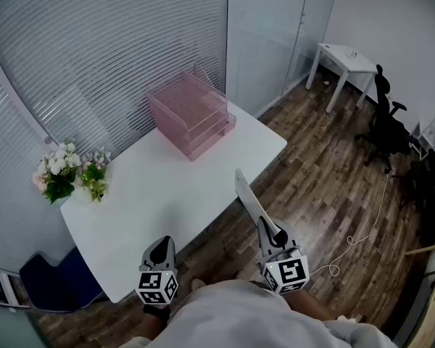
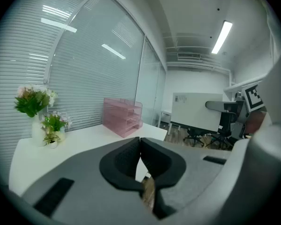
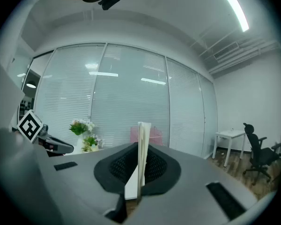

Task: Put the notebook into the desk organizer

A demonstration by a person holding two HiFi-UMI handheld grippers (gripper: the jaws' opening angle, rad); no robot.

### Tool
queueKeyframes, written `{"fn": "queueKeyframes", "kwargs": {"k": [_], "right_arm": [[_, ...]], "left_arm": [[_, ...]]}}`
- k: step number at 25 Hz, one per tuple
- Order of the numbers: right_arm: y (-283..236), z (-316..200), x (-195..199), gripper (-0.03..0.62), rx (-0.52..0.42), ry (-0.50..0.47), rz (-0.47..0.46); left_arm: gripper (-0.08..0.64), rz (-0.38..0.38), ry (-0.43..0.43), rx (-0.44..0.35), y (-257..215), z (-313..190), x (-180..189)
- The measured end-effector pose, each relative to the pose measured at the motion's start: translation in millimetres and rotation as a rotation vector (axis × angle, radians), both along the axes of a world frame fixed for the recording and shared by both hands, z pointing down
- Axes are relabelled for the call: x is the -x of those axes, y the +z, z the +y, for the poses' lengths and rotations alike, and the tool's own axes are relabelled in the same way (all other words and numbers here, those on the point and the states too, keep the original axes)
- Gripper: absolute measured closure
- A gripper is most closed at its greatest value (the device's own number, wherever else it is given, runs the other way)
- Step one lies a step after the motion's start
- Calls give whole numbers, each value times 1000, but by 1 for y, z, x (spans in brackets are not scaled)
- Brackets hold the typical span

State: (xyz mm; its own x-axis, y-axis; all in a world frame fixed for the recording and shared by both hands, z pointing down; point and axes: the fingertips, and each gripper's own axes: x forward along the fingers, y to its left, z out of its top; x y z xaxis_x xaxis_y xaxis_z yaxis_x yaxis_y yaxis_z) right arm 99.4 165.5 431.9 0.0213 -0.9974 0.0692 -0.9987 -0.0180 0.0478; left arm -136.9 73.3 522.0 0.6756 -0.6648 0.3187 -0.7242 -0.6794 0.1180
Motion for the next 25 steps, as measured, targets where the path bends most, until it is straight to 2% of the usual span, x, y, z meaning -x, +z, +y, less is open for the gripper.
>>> {"fn": "queueKeyframes", "kwargs": {"k": [17,25], "right_arm": [[-4,-6,-23,572,-26,10,-4],[-2,-4,-48,571,-27,-48,1]], "left_arm": [[551,-15,-23,19,8,-2,-11],[551,-23,-71,49,17,19,-36]]}}
